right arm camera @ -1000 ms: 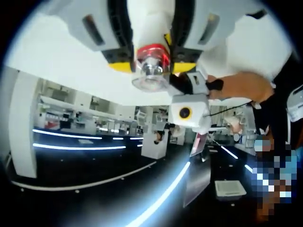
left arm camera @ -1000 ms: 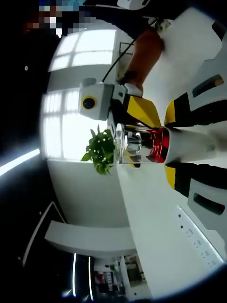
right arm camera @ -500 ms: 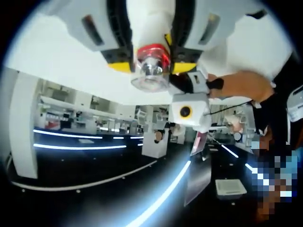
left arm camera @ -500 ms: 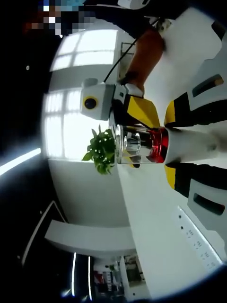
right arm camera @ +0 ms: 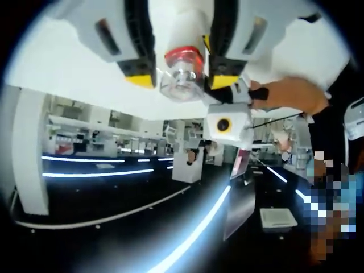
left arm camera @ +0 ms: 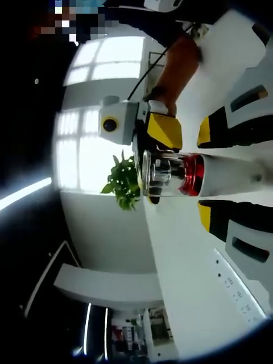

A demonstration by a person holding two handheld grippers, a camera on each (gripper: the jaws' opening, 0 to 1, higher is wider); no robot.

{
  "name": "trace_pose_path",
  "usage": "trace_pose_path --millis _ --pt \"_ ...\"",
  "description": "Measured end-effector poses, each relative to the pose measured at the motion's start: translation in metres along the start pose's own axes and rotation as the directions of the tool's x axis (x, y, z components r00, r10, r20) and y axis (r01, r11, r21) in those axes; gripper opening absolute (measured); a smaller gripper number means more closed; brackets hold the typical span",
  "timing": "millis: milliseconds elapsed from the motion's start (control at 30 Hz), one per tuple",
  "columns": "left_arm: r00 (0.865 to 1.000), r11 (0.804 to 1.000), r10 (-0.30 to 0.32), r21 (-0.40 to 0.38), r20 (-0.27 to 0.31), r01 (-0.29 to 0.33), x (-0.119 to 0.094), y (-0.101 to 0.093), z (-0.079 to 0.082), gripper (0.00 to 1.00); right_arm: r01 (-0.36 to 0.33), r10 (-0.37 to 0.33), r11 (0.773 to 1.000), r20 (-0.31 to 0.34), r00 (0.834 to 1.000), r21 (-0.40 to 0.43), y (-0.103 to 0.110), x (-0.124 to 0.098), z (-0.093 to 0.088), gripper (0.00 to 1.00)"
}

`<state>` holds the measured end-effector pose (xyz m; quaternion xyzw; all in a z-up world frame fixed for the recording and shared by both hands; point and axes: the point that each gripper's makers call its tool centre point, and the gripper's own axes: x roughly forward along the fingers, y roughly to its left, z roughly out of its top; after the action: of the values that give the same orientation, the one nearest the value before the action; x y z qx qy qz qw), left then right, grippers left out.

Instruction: Arrange the skincare products in the storage area until every visible bottle or jar stands upright without overlapping.

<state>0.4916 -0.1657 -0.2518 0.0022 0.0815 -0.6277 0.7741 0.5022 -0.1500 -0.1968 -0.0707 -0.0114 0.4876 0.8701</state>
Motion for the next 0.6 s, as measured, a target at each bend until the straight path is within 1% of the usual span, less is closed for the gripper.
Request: trace_pose_path --millis 133,200,233,300,367,500,600 --pt "1.000 1.000 0.001 0.006 -0.014 -0.001 0.000 0.001 -0.004 0.37 -0.001 0.001 1.000 -0.004 1.000 0.001 0.001 0.001 -0.001 0.36" --pt "1.000 1.000 -0.005 0.005 -0.012 0.005 -0.002 0.001 -0.003 0.39 -0.001 0.001 1.000 0.001 1.000 0.002 0.001 0.000 0.000 0.37" --pt "1.000 1.000 -0.007 0.001 -0.007 0.007 -0.004 0.002 -0.001 0.42 0.001 -0.001 1.000 0.004 1.000 0.001 0.000 0.000 0.001 0.37" --pt "1.000 1.000 -0.019 -0.025 0.019 0.019 -0.009 0.001 0.004 0.46 0.006 -0.007 1.000 0.014 1.000 0.002 -0.001 -0.002 0.004 0.39" --pt "0.998 0.998 -0.026 -0.048 0.062 0.029 -0.015 0.003 0.012 0.46 0.009 -0.009 1.000 0.032 0.999 0.008 -0.002 -0.003 0.009 0.40" --pt "0.988 0.994 -0.027 -0.096 0.153 0.042 -0.027 0.006 0.028 0.46 0.013 -0.014 1.000 0.061 0.998 0.016 -0.003 -0.005 0.017 0.41" --pt "0.983 0.992 -0.026 -0.116 0.179 0.048 -0.032 0.008 0.032 0.47 0.017 -0.018 1.000 0.064 0.998 0.014 -0.003 -0.005 0.018 0.41"
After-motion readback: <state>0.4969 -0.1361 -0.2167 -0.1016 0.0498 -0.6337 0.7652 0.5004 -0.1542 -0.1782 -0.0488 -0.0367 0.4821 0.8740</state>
